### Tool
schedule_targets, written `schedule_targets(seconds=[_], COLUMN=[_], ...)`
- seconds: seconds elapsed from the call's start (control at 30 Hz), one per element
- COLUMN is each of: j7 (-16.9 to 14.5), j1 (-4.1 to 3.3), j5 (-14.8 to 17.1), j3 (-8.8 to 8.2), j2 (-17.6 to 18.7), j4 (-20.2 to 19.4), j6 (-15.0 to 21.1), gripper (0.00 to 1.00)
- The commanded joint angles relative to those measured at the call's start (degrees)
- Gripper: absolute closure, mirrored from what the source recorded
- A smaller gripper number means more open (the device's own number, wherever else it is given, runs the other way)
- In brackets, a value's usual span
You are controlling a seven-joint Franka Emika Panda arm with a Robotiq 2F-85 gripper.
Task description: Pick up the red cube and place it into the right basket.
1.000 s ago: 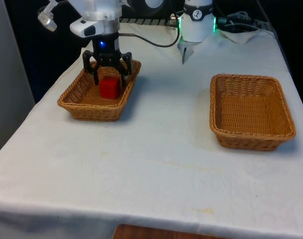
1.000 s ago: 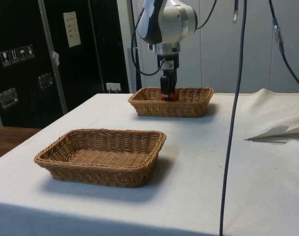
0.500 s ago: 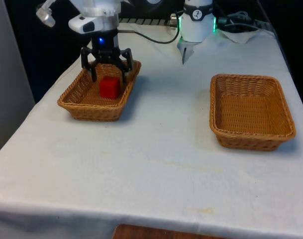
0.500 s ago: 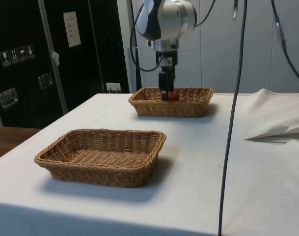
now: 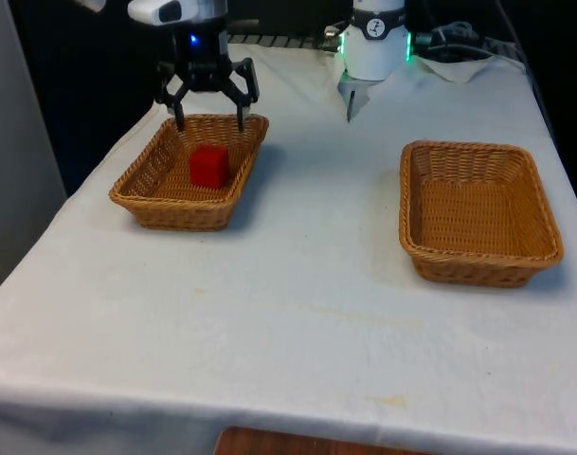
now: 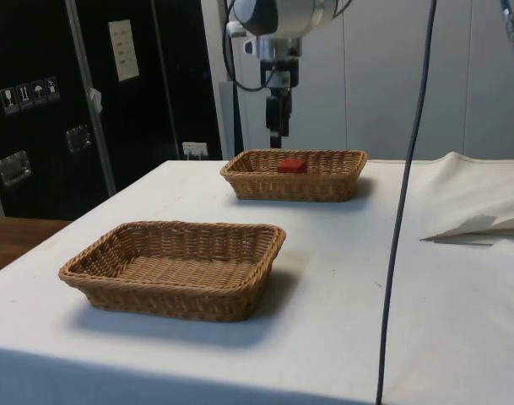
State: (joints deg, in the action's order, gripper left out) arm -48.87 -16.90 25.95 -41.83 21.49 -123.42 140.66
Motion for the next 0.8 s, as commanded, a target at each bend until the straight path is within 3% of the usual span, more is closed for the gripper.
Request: schedule_targets(seconds=[0.0,0.2,0.23,0.27,0.53,0.57,0.6,0.77], j7=[0.97,2.86,2.01,3.15,8.08,7.16,8.77,12.03], j1=[-0.86,-1.60,-0.92,-1.72,-2.92,-2.23,-2.98,-2.86], j5=[-1.72,-5.73,-4.70,-6.25,-12.09,-11.12,-12.72,-15.87], j3=[-0.69,-0.52,0.11,-0.46,0.52,1.15,0.74,1.89], j2=[-0.80,-4.35,-4.24,-4.81,-9.57,-9.57,-10.08,-12.72], j4=[-0.34,-0.57,-0.40,-0.63,-0.74,-0.63,-0.74,-0.63], j6=[-0.17,-1.32,-1.38,-1.43,-3.32,-3.44,-3.55,-4.93], gripper=[0.00,0.00,0.00,0.00,0.00,0.00,0.00,0.00])
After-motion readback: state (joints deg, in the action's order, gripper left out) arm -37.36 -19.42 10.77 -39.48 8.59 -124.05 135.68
